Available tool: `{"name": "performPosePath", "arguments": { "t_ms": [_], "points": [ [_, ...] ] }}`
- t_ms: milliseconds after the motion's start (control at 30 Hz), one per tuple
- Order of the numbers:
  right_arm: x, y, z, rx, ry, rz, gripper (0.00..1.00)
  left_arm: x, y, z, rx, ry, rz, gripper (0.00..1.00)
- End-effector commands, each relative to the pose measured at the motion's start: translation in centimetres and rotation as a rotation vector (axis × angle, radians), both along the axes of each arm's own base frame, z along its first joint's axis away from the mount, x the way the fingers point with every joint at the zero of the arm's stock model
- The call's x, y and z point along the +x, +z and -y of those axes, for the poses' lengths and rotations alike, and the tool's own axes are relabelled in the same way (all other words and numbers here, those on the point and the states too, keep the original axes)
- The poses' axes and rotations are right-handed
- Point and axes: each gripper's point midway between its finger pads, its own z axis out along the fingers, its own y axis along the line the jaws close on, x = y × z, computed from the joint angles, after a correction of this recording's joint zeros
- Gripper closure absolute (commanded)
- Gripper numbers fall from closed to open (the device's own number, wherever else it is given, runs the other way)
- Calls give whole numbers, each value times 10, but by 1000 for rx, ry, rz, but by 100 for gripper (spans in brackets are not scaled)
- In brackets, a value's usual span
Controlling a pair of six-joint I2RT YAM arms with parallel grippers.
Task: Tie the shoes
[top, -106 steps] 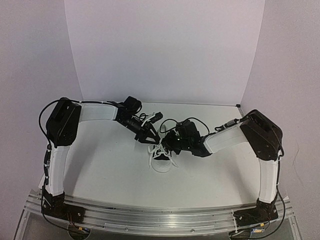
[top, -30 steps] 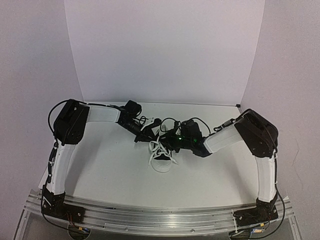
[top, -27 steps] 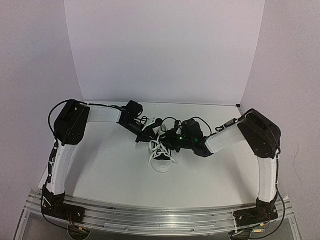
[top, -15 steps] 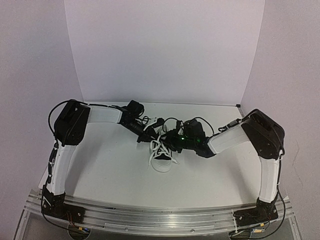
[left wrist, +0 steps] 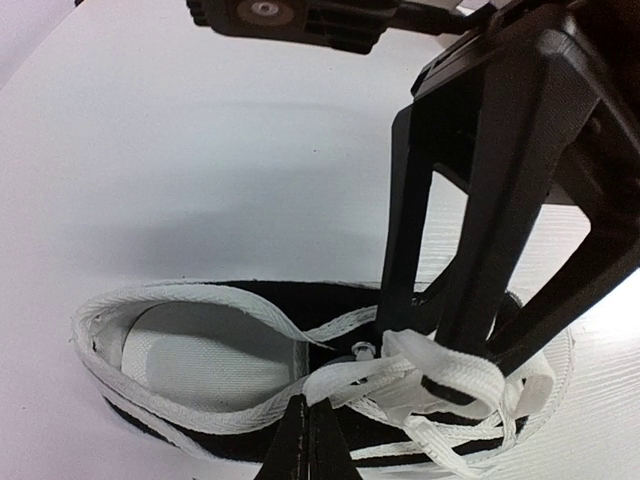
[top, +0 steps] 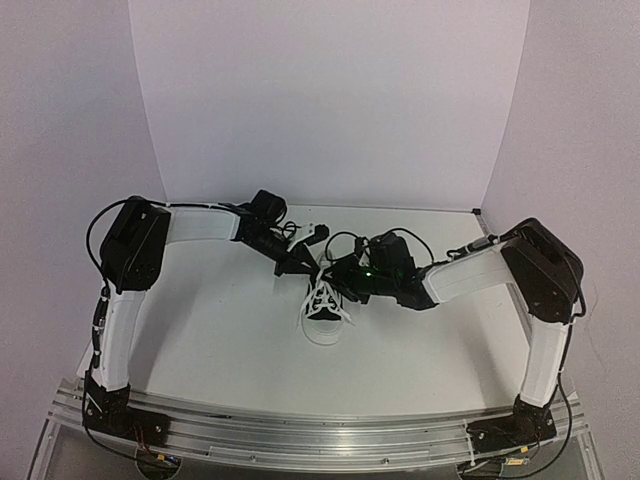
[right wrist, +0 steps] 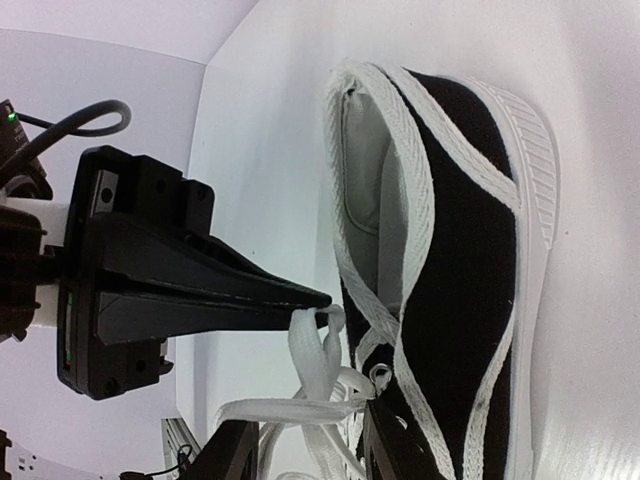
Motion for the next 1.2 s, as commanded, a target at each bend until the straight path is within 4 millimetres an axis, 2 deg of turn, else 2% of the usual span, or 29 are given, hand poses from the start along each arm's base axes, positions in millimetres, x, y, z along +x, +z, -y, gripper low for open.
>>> {"name": "performPosePath", "arguments": {
  "t_ms": [0, 133, 200, 367, 600, 700, 867, 1000, 1067, 1167],
  "points": [
    [-4, 19, 12, -77, 5, 50, 60, -1, 21, -3, -16, 12, 29, 100],
    [-10, 14, 19, -158, 29, 28, 47, -3, 17, -5, -6, 13, 24, 100],
    [-12, 10, 23, -204, 36, 13, 44, -3, 18, -4, -10, 12, 23, 100],
    [-13, 8, 29, -318, 53, 6, 46, 0, 22, -2, -21, 22, 18, 100],
    [-29, 20, 27, -484, 129, 44, 46, 2, 20, -2, -15, 26, 24, 100],
    [-39, 16, 35, -587, 136, 43, 46, 3, 19, -2, -16, 27, 26, 100],
    [-52, 20, 47, -564, 104, 20, 43, 4, 19, -1, -16, 27, 29, 100],
    [-53, 27, 53, -559, 78, 27, 39, 3, 17, -1, -13, 26, 24, 100],
    [-55, 30, 51, -563, 82, 41, 40, 3, 17, -2, -13, 25, 22, 100],
    [-65, 32, 24, -560, 139, 89, 42, 3, 18, -1, -14, 25, 23, 100]
  ]
}}
